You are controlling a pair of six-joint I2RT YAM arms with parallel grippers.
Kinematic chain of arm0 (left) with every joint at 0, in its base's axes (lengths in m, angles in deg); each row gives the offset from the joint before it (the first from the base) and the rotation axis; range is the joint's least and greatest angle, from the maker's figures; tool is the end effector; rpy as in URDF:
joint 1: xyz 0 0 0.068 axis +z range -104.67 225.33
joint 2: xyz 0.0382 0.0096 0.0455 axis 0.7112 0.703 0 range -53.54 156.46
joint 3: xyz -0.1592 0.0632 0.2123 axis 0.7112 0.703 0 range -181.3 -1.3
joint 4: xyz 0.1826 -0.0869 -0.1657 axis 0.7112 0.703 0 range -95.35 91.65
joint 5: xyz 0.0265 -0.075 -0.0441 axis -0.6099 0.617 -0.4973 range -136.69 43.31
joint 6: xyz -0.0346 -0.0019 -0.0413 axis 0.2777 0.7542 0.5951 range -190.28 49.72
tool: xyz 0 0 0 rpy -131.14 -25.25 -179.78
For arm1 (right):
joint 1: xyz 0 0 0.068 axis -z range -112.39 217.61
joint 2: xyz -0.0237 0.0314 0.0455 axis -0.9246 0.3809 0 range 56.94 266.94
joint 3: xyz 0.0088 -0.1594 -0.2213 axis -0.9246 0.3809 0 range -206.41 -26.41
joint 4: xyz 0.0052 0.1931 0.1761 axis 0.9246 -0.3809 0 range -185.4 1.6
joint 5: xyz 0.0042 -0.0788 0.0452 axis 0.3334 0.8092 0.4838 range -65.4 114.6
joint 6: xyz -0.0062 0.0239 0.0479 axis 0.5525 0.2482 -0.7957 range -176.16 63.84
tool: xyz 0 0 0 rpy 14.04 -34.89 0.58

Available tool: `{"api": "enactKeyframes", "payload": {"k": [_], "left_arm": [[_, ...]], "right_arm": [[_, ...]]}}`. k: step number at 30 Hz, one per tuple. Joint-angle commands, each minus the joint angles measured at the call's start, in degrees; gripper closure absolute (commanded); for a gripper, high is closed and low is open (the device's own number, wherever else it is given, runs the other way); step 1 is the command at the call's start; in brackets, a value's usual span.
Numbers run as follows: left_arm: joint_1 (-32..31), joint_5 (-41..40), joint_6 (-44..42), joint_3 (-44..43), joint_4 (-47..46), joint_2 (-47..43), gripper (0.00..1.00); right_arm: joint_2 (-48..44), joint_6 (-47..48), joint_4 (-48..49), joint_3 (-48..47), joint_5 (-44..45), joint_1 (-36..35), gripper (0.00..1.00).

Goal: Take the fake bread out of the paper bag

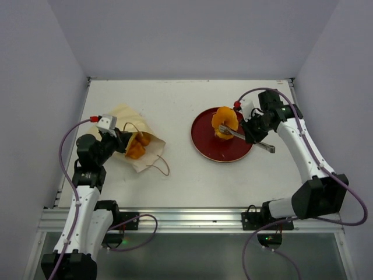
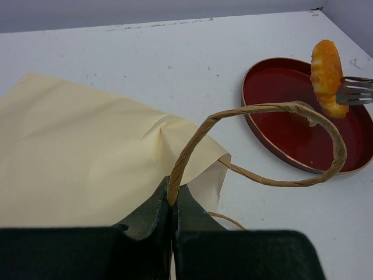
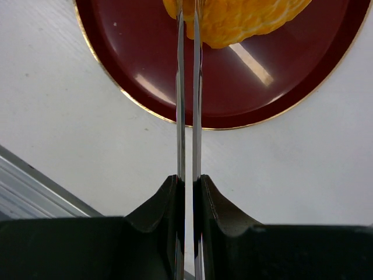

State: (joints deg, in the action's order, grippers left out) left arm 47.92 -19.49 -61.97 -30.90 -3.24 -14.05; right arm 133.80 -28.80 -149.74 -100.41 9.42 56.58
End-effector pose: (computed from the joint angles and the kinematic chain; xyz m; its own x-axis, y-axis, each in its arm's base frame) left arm 0.1719 -0.0085 0.2765 -0.2641 -0.1407 -0.9542 0.3723 0.8978 -0.2354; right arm 0.2484 0.0578 0.3207 -0.6485 -0.5783 -0.4949 -0.6695 0.7428 0.0093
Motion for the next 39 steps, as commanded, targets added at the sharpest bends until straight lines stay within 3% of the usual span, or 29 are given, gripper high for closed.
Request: {"api": "enactKeyframes", "payload": {"k": [1,13,18,27,39], "left_arm": [[0.0,-0.2,-0.4,1.2,-0.9,-1.6,1.00],[0.0,-0.2,-0.1,4.4,-3.6,-4.2,1.00],[-0.1,0.0,0.1,4.8,-3.9,-4.9,1.00],[-0.1,0.0,0.2,5.0,-3.8,-5.6,0.99],[-0.2,0.0,0.0,5.1,-3.6,-5.7,1.00]], "right_arm": [[3.9,5.8,-1.3,-6.7,2.1,1.6,1.00],[20.3,8.2,-4.6,-18.7,10.0,1.8,1.00],[23.6,8.2,-6.1,-21.1,10.2,1.8,0.89],[24.2,7.5,-6.1,-22.6,9.6,1.8,0.59],[21.8,6.0,-4.9,-23.6,7.5,2.6,0.52]]}}
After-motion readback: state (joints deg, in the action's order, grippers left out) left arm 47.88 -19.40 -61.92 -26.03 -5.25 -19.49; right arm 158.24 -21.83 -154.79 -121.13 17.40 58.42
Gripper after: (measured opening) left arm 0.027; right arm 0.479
